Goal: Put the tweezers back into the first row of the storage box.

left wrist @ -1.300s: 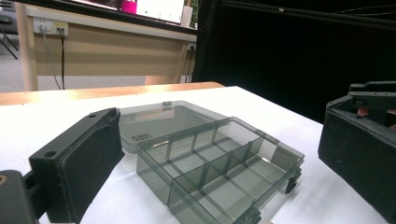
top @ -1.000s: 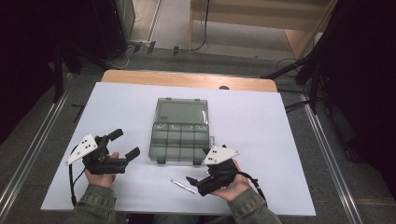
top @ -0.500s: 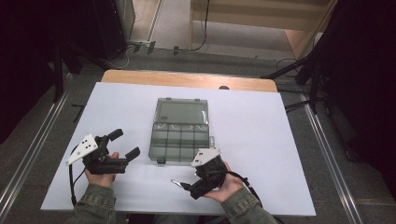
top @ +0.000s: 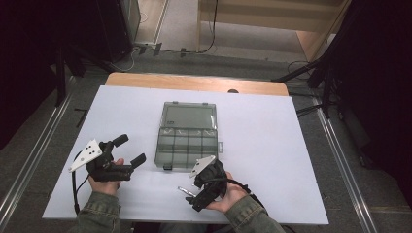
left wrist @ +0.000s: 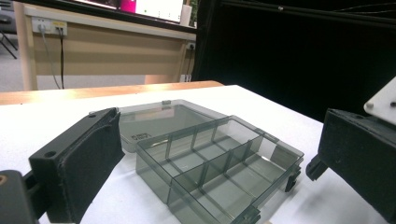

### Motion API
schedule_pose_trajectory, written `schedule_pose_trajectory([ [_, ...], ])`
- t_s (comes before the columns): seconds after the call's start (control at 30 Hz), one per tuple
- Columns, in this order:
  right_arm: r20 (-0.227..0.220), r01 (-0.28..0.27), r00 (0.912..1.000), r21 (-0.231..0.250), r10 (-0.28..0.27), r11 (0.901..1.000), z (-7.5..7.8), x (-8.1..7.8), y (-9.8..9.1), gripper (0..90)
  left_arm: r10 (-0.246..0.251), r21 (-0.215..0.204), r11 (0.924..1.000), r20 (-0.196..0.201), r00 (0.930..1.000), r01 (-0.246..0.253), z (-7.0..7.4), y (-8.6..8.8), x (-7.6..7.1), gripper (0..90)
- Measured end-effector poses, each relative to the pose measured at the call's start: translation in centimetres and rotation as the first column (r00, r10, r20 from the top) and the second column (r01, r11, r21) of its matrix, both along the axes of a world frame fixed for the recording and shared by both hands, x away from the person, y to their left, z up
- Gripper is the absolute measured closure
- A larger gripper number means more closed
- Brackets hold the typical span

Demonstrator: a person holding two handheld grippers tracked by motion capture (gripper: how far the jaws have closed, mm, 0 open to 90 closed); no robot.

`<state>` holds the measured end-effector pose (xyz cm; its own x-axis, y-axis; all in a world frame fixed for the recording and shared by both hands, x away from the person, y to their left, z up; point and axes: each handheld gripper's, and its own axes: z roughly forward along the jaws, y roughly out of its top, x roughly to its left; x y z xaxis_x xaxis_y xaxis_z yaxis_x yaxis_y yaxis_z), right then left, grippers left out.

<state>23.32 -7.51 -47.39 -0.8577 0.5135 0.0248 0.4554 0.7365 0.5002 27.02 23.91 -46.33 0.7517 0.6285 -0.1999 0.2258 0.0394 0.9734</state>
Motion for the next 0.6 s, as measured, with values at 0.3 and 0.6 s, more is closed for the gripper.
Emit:
schedule_pose_trajectory([
  [0.3,-0.040,-0.021,0.9990,-0.057,0.019,0.9982,-0.4,0.1,0.9,8.2,-0.004,-0.003,1.0000,-0.001,1.0000,0.004,0.0,0.0,0.0,0.0],
  [0.6,-0.102,-0.062,0.9935,-0.129,0.049,0.9897,-0.3,0.2,2.3,38.8,-0.003,-0.002,1.0000,-0.002,1.0000,0.003,0.0,0.0,0.0,0.0],
])
